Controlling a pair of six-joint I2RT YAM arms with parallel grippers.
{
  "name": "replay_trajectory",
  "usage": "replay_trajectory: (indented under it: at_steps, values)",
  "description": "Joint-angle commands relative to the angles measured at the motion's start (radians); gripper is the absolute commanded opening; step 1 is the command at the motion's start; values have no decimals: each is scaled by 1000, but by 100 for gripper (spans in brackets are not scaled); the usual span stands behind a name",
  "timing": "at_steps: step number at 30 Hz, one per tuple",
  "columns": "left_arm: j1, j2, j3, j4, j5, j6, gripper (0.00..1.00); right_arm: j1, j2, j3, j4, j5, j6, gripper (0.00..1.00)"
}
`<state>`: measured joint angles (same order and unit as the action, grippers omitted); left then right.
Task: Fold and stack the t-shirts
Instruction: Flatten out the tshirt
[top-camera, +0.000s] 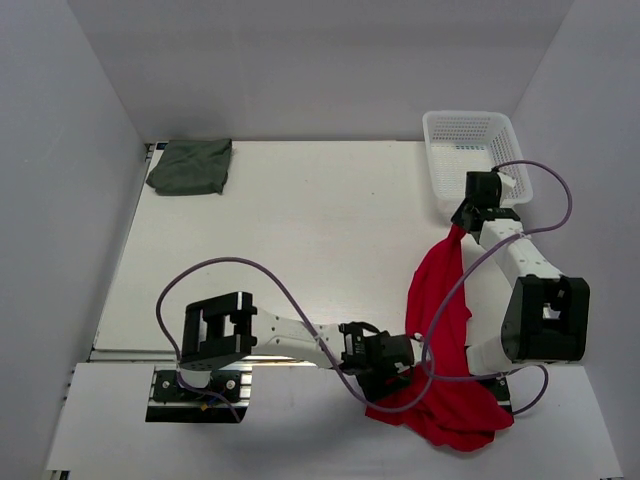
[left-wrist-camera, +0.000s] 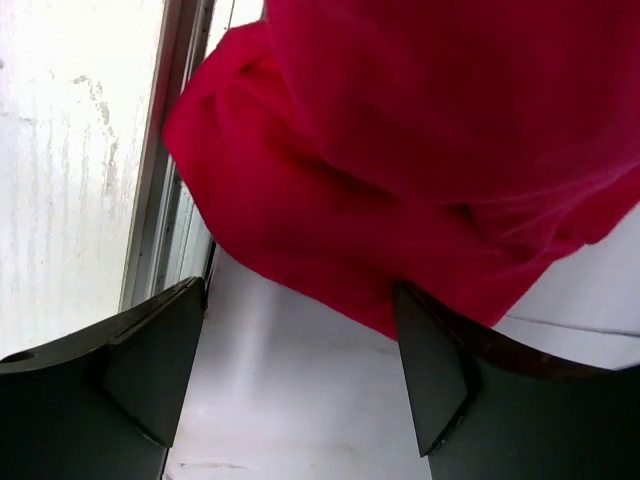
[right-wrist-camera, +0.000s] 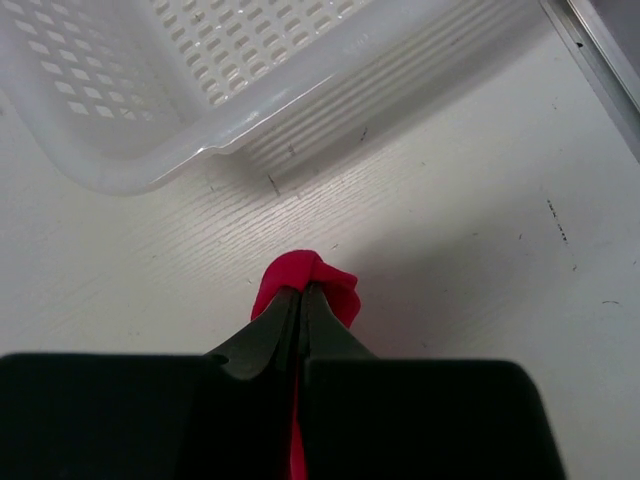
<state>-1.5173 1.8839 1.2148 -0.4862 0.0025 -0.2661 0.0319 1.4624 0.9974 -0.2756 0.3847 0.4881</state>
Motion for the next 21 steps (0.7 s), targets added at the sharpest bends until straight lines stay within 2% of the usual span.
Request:
replay_trajectory:
  at_steps: [1,7,9,10,11,14,17,20,21]
  values:
    - [-47,7,25,-15,-53,-88,84,-21,-53,-13,35,-29,10,0]
    - [-115,84,75,5,-154,-147,81,-61,-102,-49,53,-87,13,0]
    - [-130,128,124,-21,-202,-156,75,-64,-114,-57,65,-110,10,0]
    - [-141,150,146,-40,-222,-156,71,-69,-123,-65,70,-118,12,0]
    - [-152,170,167,-76,-240,-156,59,-72,-126,-72,69,-119,12,0]
    - [-161,218,239,-132,-317,-177,39,-78,-151,-91,70,-119,10,0]
    - [-173,215,230,-120,-337,-177,37,-84,-177,-105,72,-118,6,0]
    - [-173,189,207,-109,-358,-189,22,-89,-195,-106,75,-135,4,0]
    - [-173,179,197,-109,-380,-200,4,-92,-200,-108,75,-141,6,0]
